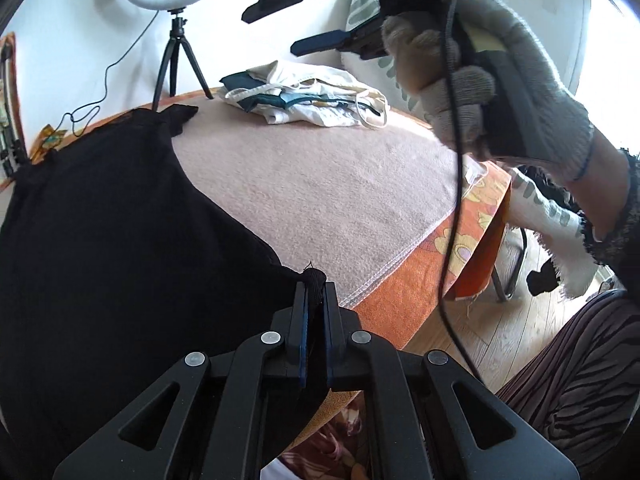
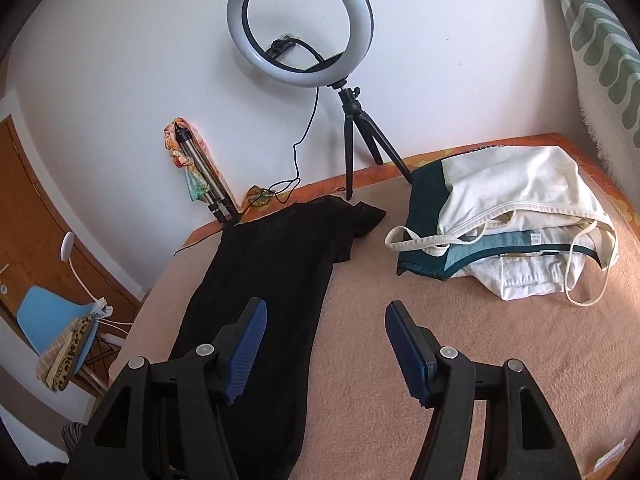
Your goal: Fold small clothes
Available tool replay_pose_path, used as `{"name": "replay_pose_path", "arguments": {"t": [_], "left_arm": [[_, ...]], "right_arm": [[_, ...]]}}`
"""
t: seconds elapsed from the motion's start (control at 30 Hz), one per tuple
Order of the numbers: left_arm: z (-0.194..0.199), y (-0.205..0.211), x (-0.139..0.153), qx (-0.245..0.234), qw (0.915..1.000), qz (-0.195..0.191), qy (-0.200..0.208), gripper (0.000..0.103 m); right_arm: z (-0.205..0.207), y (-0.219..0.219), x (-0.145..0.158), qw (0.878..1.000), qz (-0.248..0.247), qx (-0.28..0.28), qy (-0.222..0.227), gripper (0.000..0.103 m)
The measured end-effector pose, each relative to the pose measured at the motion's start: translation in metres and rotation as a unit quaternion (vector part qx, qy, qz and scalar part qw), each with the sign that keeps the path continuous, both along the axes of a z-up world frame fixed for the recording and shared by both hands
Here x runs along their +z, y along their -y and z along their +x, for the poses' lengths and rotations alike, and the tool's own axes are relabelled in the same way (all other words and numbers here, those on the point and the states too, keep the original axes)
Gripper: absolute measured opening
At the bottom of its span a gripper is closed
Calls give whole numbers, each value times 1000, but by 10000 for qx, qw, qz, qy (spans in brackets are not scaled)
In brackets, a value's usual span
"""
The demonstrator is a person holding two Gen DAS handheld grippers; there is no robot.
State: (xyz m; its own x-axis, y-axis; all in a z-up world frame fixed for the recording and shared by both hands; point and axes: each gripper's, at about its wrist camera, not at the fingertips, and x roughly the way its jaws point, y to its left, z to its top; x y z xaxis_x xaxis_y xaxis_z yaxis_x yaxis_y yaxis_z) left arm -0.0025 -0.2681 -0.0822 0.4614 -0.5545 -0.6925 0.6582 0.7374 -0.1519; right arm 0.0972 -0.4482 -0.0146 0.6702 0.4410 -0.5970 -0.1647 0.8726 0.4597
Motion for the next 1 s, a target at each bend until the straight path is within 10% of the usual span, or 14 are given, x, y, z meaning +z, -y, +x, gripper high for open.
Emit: {"name": "replay_pose_path", "arguments": {"t": [0.47, 0.73, 1.0], "left_arm": [[11, -37, 21, 406, 9971, -626, -148, 4], [17, -49, 14, 559, 9942, -848, -354, 4], [15, -59, 6, 709, 9916, -982, -462, 4]], "right_arm": [[170, -39, -71, 9940, 381, -153, -1011, 63], [223, -55, -106, 9896, -356, -550, -1284, 62], [231, -77, -116, 9905, -507, -57, -1281, 6]]}}
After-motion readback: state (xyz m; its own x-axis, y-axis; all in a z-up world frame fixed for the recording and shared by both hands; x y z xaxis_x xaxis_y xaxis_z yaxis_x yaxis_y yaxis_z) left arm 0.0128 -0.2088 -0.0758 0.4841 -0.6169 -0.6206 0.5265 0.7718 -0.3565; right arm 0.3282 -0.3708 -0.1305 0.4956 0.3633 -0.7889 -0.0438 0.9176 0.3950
